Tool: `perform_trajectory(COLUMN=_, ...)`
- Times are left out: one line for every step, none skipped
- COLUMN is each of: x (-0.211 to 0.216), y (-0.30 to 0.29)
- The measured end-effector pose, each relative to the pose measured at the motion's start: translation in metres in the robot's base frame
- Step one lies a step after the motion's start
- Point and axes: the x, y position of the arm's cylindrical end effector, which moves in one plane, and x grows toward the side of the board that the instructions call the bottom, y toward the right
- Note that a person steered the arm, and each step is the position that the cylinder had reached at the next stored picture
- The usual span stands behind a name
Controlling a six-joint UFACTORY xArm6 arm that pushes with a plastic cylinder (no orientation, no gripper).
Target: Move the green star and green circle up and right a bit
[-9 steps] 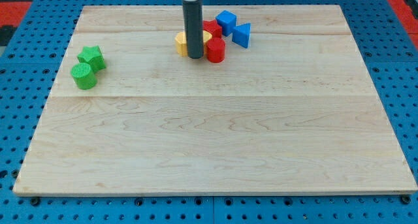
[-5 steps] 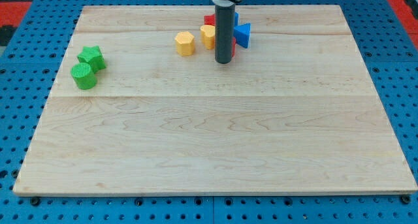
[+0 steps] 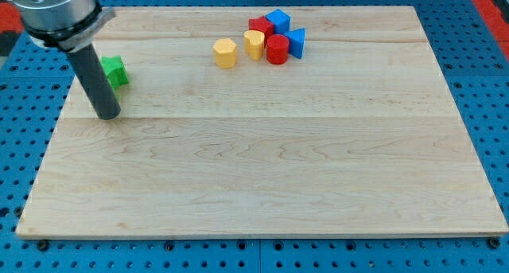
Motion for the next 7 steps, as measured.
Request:
perform_trajectory(x=-0.022, y=-0.012)
perform_trajectory(x=-0.049, y=-0.013)
perform_trajectory(x=-0.056, y=-0.013)
perform_trajectory(x=-0.044, y=-0.047)
perform_trajectory(x=-0.060, y=-0.079)
perform_trajectory(x=-0.095, y=-0.060)
perform_trajectory(x=-0.114, y=0.006)
